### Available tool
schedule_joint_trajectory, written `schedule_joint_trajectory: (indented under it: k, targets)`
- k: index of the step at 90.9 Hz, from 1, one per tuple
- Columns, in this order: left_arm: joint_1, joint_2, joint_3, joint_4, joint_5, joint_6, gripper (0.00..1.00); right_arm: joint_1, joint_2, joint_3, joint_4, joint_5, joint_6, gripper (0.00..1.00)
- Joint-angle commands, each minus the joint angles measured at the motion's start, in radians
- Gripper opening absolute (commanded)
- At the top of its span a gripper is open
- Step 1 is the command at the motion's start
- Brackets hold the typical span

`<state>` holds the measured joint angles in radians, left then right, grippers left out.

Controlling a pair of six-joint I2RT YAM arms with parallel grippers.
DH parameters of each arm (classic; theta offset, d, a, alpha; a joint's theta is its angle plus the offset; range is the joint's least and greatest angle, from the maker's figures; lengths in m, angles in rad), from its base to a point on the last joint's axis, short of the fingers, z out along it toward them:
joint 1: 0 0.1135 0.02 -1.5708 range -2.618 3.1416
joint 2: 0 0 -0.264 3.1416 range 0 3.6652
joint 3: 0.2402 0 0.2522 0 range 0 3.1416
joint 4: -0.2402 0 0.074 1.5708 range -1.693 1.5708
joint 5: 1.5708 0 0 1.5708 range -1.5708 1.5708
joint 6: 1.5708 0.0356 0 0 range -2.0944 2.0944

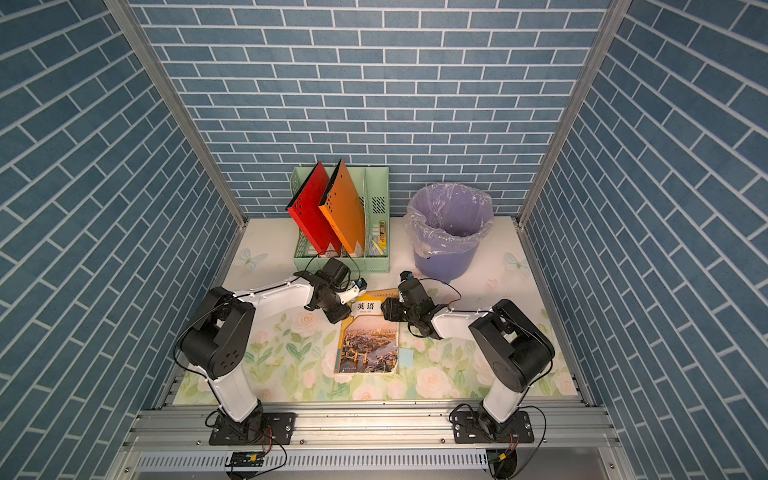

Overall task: Peel off the used sticky note
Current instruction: Open the book at the center of the board.

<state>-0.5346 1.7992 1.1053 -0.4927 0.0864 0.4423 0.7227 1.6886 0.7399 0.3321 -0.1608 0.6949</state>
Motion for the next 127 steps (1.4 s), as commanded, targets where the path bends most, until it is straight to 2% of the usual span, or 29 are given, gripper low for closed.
schedule_joint_trajectory:
  k: [1,14,22,27,46,58,68,77,86,94,105,113,121,127]
  targets:
    - [-0.002,0.038,-0.007,-0.018,-0.033,0.007,0.50,0.011,-0.004,-0.006,0.086,-0.114,0.041,0.52]
    - [0.000,0.030,0.002,-0.027,-0.006,0.006,0.51,0.036,-0.043,0.026,0.087,-0.131,0.045,0.38]
    - [0.016,0.005,0.019,-0.043,0.023,0.006,0.51,0.048,-0.060,0.048,0.052,-0.112,0.046,0.19]
    - [0.041,-0.018,0.039,-0.065,0.042,0.008,0.51,0.056,-0.071,0.060,0.030,-0.096,0.043,0.11]
    - [0.191,-0.139,0.130,-0.170,0.124,0.036,0.52,0.097,-0.093,0.134,-0.089,-0.017,0.022,0.10]
    - [0.342,-0.206,0.189,-0.252,0.231,0.055,0.54,0.148,-0.070,0.238,-0.199,0.073,0.024,0.08]
    - [0.469,-0.248,0.202,-0.296,0.281,0.088,0.55,0.218,0.012,0.375,-0.317,0.183,0.056,0.07]
    - [0.567,-0.279,0.199,-0.315,0.296,0.122,0.56,0.286,0.124,0.508,-0.401,0.262,0.083,0.11]
    - [0.656,-0.287,0.211,-0.337,0.324,0.149,0.56,0.344,0.238,0.635,-0.439,0.296,0.098,0.25]
    - [0.699,-0.287,0.218,-0.355,0.329,0.168,0.57,0.375,0.345,0.740,-0.458,0.281,0.108,0.33]
    - [0.710,-0.297,0.214,-0.365,0.318,0.183,0.57,0.383,0.459,0.829,-0.433,0.203,0.136,0.42]
    - [0.710,-0.304,0.219,-0.375,0.334,0.179,0.57,0.385,0.498,0.863,-0.382,0.132,0.150,0.57]
    - [0.705,-0.307,0.226,-0.383,0.351,0.170,0.57,0.382,0.537,0.876,-0.343,0.062,0.150,0.68]
    - [0.691,-0.311,0.221,-0.378,0.353,0.161,0.57,0.374,0.526,0.842,-0.247,-0.015,0.161,0.75]
